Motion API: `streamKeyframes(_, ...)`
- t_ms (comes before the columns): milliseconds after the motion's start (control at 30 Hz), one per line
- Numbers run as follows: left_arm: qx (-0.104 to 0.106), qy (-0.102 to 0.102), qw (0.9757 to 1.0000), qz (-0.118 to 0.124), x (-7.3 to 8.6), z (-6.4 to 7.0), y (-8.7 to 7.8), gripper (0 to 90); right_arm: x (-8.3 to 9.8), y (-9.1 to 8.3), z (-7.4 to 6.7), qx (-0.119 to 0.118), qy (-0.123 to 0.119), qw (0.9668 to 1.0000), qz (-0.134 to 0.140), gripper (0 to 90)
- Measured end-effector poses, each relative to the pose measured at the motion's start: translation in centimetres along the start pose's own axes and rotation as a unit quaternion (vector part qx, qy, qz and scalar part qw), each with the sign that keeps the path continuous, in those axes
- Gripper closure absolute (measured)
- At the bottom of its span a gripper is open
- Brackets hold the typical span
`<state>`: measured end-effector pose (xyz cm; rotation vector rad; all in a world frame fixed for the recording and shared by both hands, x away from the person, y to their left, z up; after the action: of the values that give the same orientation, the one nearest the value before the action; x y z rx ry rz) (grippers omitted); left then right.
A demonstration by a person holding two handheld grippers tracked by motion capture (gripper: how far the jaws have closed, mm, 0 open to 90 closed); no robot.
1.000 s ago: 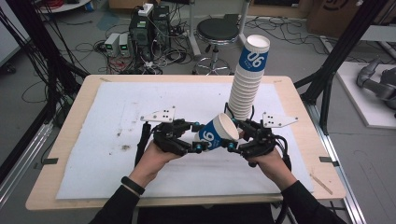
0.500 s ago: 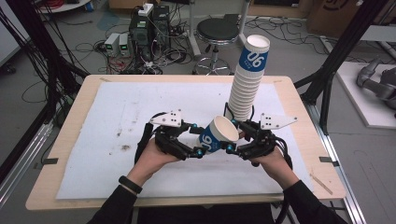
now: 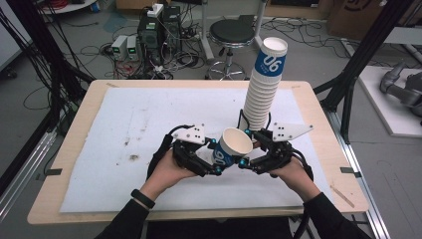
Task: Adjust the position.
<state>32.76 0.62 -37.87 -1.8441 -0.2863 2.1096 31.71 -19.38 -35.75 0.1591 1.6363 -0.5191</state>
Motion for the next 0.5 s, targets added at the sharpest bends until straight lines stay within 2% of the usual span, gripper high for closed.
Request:
streamKeyframes(67, 0.011, -0.005, 0.9996, 0.025, 0.11, -0.10, 0.04, 29.9, -0.16, -0.06, 0.01, -0.001, 0.005, 0.9999, 0.010, 18.5)
streamKeyframes(100, 0.011, -0.005, 0.9996, 0.025, 0.11, -0.10, 0.04, 30.0, -0.22, -0.11, 0.00, -0.004, 0.010, 0.9998, 0.015, 18.0)
streamKeyframes(133, 0.016, -0.012, 0.9986, 0.050, 0.15, -0.15, 0.05, 30.0, -0.26, -0.16, 0.01, -0.005, 0.015, 0.9997, 0.018, 17.6)
streamKeyframes(167, 0.020, -0.013, 0.9977, 0.063, 0.17, -0.17, 0.02, 30.0, -0.30, -0.16, 0.03, -0.006, 0.021, 0.9995, 0.024, 17.6)
streamKeyframes(333, 0.020, -0.006, 0.9939, 0.108, 0.21, -0.16, -0.11, 30.0, -0.59, -0.19, -0.08, -0.011, 0.038, 0.9981, 0.047, 17.6)
streamKeyframes(400, 0.020, -0.006, 0.9934, 0.113, 0.18, -0.13, -0.08, 30.0, -0.72, -0.15, -0.14, -0.008, 0.040, 0.9975, 0.057, 17.6)
streamKeyframes(500, 0.017, 0.007, 0.9932, 0.115, 0.14, 0.09, 0.32, 30.0, -0.89, -0.06, -0.28, -0.010, 0.044, 0.9968, 0.065, 17.6)
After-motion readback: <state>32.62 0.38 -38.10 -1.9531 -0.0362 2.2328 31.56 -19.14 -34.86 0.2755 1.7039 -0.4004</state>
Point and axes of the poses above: each handheld gripper's, and its own axes: y roughly forward along the jaws, x roughly out of its underside, z roughly to its right, the point moved 4 cm from there along y, roughly forward along the jaws, and after that the axes turned 10 degrees about x, right-handed, at the moved point
